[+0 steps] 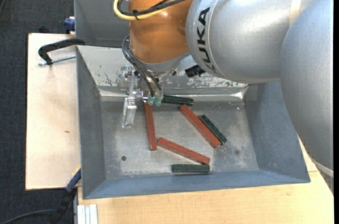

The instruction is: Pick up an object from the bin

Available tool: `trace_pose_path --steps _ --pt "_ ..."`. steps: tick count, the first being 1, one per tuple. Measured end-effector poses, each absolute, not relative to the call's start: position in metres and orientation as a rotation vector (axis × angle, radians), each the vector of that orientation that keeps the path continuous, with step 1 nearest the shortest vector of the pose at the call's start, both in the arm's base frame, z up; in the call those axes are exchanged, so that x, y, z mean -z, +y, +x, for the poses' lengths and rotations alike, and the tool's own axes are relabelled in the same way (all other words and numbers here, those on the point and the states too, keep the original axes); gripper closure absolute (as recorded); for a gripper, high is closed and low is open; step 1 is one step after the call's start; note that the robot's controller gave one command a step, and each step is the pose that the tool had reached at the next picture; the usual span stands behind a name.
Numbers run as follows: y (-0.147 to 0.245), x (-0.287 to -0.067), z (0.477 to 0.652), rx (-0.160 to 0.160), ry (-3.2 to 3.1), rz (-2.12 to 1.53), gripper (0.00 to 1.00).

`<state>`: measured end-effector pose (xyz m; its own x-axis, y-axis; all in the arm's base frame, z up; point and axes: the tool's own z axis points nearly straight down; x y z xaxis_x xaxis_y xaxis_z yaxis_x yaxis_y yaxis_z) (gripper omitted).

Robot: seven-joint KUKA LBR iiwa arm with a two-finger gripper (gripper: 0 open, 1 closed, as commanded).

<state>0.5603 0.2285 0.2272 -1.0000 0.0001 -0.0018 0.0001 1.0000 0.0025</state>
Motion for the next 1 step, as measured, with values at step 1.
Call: trace_pose_path --steps 1 --pt "0.1909 -0.0994 0.6012 0.001 3.130 0.317 0.00"
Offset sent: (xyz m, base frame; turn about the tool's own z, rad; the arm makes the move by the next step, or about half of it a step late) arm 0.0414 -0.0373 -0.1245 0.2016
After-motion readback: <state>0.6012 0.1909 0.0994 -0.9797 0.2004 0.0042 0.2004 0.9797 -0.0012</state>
